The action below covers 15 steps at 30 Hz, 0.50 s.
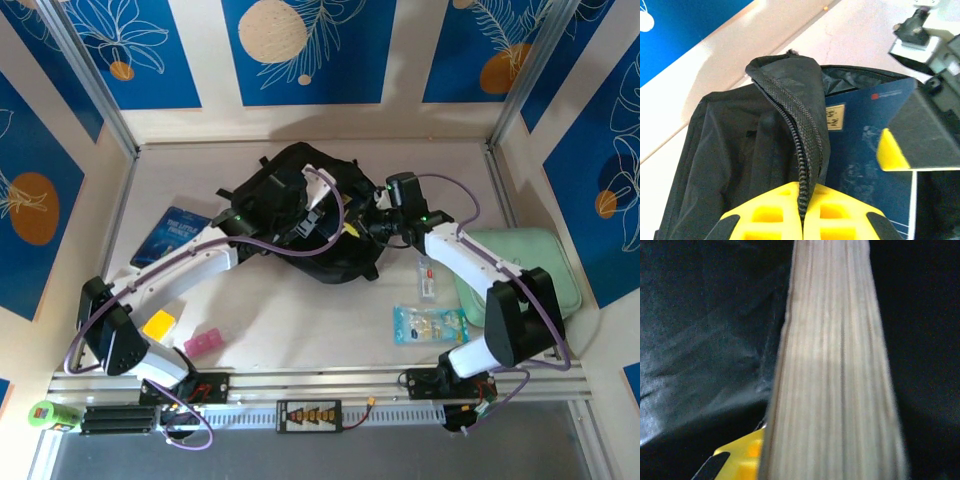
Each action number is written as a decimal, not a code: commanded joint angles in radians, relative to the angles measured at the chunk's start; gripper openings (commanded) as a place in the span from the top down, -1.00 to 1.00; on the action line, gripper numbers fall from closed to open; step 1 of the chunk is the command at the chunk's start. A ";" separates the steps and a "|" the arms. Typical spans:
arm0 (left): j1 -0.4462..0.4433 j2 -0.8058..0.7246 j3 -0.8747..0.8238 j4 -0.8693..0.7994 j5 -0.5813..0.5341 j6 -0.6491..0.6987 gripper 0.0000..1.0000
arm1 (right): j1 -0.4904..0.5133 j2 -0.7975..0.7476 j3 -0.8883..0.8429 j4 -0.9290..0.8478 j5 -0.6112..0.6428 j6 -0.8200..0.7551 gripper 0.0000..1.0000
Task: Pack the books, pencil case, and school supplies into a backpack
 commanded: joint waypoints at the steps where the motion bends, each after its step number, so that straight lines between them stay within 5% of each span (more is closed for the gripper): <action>1: 0.003 -0.055 -0.007 0.090 0.029 0.025 1.00 | 0.002 0.035 0.030 0.161 -0.044 0.014 1.00; 15: 0.012 -0.046 -0.057 0.203 0.056 0.045 1.00 | 0.054 0.368 0.075 0.413 0.002 0.007 1.00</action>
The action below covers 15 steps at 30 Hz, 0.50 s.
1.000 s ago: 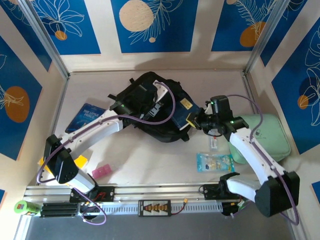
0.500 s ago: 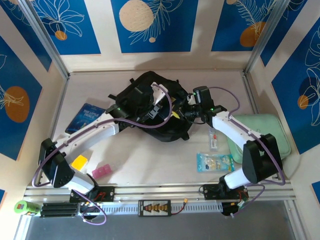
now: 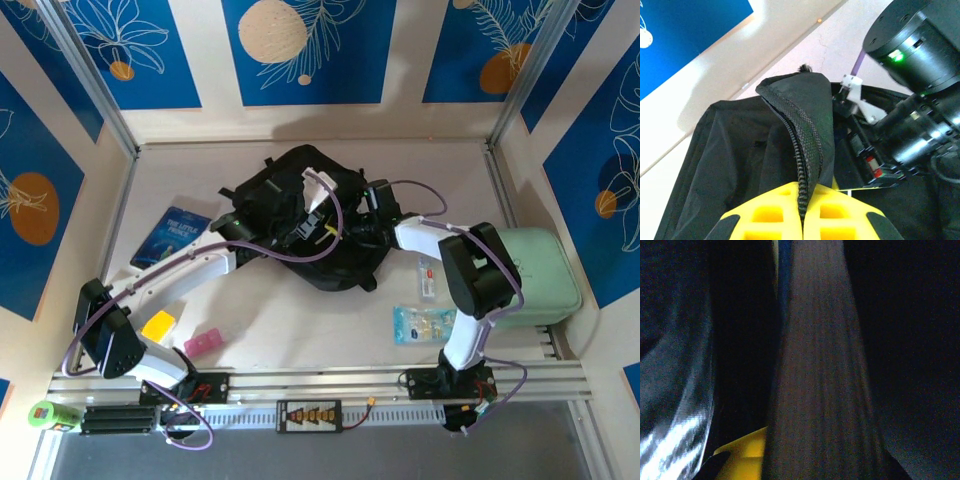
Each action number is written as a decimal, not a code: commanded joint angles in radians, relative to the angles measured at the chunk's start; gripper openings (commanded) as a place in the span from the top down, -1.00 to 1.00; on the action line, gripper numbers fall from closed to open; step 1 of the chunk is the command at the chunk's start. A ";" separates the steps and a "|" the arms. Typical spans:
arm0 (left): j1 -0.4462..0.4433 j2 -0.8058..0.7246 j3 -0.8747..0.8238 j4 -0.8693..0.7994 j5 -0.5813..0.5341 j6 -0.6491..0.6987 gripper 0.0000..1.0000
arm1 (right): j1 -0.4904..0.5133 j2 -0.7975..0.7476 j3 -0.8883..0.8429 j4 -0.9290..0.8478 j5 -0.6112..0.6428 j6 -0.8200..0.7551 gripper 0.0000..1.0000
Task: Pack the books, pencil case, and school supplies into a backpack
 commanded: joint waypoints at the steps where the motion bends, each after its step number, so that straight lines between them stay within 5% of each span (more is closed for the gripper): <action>1: 0.010 -0.029 -0.005 0.119 0.034 0.008 1.00 | 0.018 0.038 0.049 0.138 -0.004 0.002 1.00; 9: 0.023 -0.020 -0.028 0.133 0.044 -0.016 1.00 | 0.019 0.119 0.134 0.028 0.126 0.016 0.97; 15: 0.031 0.014 -0.042 0.118 0.030 -0.018 1.00 | 0.005 0.028 0.104 -0.078 0.200 -0.034 0.35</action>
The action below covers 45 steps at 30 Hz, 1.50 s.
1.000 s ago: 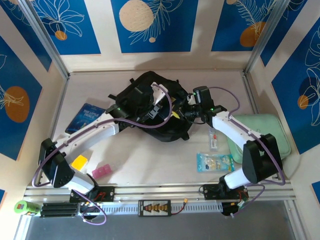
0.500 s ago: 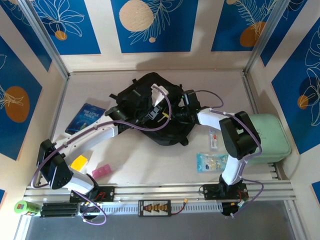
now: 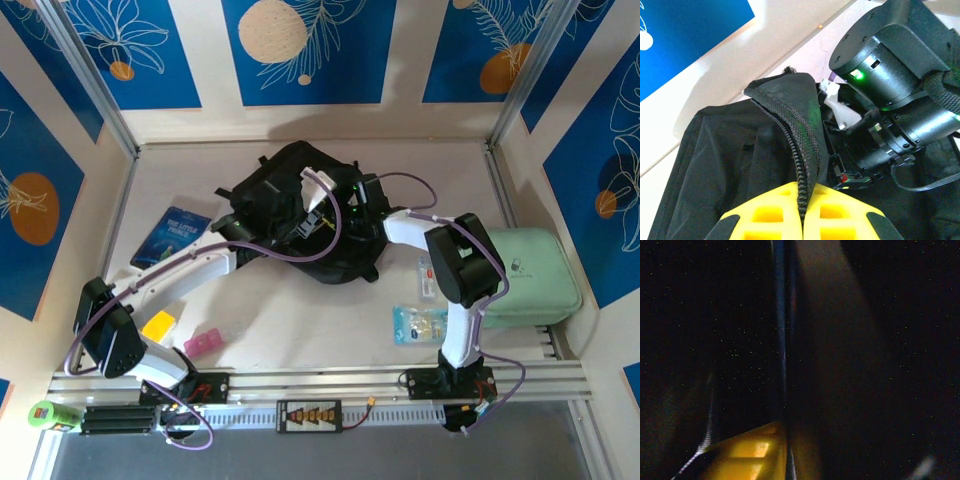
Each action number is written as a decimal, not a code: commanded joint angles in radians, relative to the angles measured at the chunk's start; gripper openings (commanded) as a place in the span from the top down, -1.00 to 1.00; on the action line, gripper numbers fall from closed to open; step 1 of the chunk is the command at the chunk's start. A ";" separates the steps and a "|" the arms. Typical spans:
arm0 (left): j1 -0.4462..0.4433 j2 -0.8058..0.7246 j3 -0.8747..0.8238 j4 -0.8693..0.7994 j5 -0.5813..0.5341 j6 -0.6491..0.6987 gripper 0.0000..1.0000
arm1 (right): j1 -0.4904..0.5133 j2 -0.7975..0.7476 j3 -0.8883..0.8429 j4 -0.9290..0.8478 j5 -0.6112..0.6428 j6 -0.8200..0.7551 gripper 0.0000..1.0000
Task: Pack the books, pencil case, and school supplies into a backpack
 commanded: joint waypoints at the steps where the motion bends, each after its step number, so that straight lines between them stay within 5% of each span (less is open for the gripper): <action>1: 0.009 0.013 -0.015 0.065 0.013 -0.018 1.00 | -0.012 -0.099 -0.022 -0.106 0.097 -0.039 0.23; 5: 0.012 0.036 -0.033 0.056 0.037 -0.037 1.00 | -0.013 -0.256 -0.120 -0.206 0.181 -0.075 -0.08; 12: 0.018 0.047 -0.075 0.025 0.097 -0.098 0.56 | -0.022 -0.539 -0.243 -0.469 0.321 -0.100 -0.26; 20: 0.024 -0.011 -0.147 -0.002 0.229 -0.099 -0.66 | -0.039 -0.798 -0.289 -0.596 0.468 -0.158 -0.51; 24: 0.053 -0.064 -0.217 0.035 0.207 -0.133 -0.88 | -0.043 -0.821 -0.264 -0.581 0.455 -0.203 -0.57; 29: 0.173 -0.046 -0.272 0.023 0.150 -0.356 -0.90 | -0.027 -0.767 -0.231 -0.563 0.422 -0.206 -0.58; 35: 0.332 0.075 -0.247 -0.029 0.249 -0.613 -0.84 | 0.008 -0.703 -0.208 -0.561 0.399 -0.193 -0.58; 45: 0.371 0.386 -0.059 0.047 0.392 -0.650 -0.70 | 0.034 -0.706 -0.209 -0.583 0.407 -0.163 -0.54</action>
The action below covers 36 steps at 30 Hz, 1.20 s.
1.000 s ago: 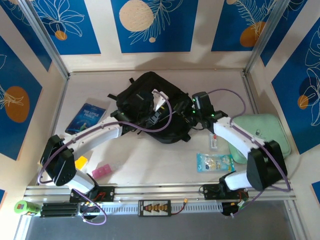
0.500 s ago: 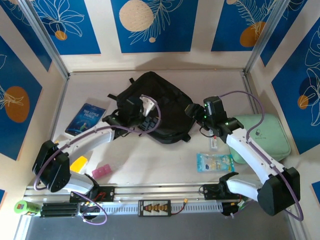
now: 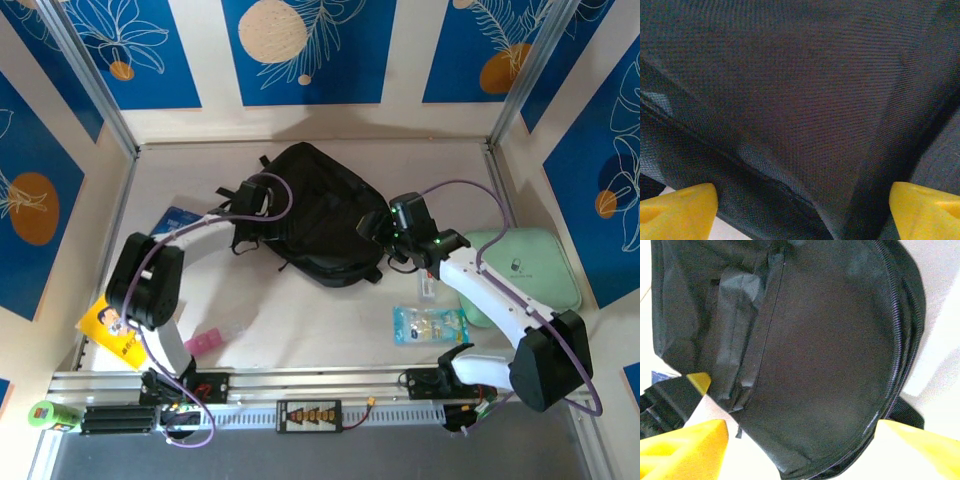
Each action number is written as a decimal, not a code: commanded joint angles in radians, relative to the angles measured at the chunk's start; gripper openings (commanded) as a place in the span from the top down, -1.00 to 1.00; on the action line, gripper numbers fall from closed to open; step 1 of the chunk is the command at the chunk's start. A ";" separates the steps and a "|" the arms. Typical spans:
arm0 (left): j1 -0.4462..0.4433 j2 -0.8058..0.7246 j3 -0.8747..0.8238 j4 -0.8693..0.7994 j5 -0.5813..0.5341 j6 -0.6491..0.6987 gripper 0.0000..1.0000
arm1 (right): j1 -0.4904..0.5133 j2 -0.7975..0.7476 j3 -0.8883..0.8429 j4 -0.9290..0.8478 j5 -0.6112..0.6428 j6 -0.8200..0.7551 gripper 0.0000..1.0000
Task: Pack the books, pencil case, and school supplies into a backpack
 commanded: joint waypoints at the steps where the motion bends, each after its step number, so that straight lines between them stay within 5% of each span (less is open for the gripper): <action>1: 0.003 0.082 0.092 0.069 0.134 -0.011 -0.67 | 0.013 -0.019 0.031 -0.031 0.002 0.011 -0.54; 8: 0.001 0.185 0.171 0.214 0.258 -0.044 -0.66 | 0.014 -0.080 -0.012 -0.051 0.030 0.029 -0.54; 13: 0.027 0.091 0.162 0.109 0.129 -0.017 -0.84 | 0.014 -0.089 -0.007 -0.063 0.025 0.010 -0.60; 17: 0.131 -0.054 0.034 0.079 0.065 -0.031 -0.99 | 0.025 -0.087 -0.017 -0.010 0.004 -0.038 -0.83; 24: 0.363 -0.227 -0.176 0.034 0.023 -0.089 -0.99 | 0.050 -0.012 0.029 0.018 -0.031 -0.069 -0.88; 32: 0.587 -0.212 -0.270 0.034 0.072 -0.155 -1.00 | 0.083 0.071 0.077 0.023 -0.057 -0.056 -0.87; 36: 0.613 -0.190 -0.283 0.048 0.110 -0.154 -0.98 | 0.098 0.082 0.077 0.031 -0.056 -0.045 -0.86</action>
